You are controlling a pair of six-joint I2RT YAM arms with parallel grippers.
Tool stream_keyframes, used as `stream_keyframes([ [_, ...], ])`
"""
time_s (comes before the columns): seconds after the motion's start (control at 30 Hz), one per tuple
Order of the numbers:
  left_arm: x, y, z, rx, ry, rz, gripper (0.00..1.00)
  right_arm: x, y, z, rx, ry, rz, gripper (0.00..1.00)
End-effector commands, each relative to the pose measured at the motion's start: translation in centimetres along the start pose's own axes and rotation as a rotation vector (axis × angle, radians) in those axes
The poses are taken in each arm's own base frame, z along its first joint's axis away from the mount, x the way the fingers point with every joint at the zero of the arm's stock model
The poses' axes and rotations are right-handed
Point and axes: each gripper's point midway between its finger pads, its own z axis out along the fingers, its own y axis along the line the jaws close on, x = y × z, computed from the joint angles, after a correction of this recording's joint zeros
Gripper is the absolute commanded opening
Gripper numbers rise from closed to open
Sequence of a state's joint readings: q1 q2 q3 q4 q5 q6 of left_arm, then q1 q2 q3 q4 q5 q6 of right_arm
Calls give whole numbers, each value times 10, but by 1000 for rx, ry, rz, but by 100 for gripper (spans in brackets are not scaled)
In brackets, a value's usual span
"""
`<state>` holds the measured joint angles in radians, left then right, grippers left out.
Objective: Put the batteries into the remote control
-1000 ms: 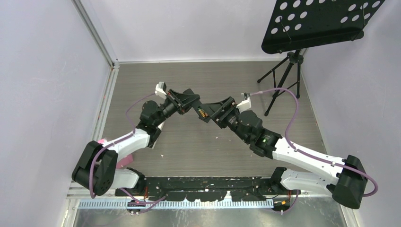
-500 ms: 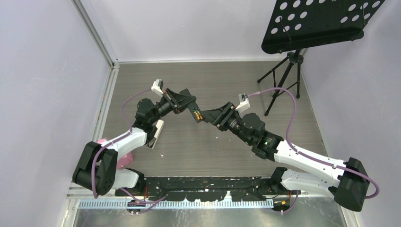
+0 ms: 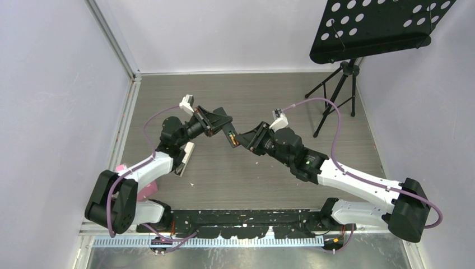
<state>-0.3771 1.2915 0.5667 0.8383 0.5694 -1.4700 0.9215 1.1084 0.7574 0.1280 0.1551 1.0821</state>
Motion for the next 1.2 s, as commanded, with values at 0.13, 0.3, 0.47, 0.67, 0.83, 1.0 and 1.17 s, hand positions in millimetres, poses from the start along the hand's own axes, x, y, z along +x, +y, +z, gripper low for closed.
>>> stream_keyframes([
  [0.13,0,-35,-4,75,10,105,0,-4,3,4,18,-2,-30,31],
  [0.3,-10,-7,-12,-63,-35,141,0,-12,14,-3,-26,-18,-110,67],
  [0.47,-27,73,-50,-420,-118,220,0,-20,-13,-5,137,59,-326,86],
  [0.67,-33,113,-91,-572,-158,225,0,-35,-85,10,405,172,-577,74],
  [0.83,-26,119,-104,-617,-129,246,0,-31,-141,40,514,378,-809,78],
  [1.0,-19,116,-102,-603,-60,274,0,-20,-188,67,638,639,-947,80],
  [1.17,-13,110,-97,-565,9,304,0,-9,-203,89,603,767,-1010,84],
])
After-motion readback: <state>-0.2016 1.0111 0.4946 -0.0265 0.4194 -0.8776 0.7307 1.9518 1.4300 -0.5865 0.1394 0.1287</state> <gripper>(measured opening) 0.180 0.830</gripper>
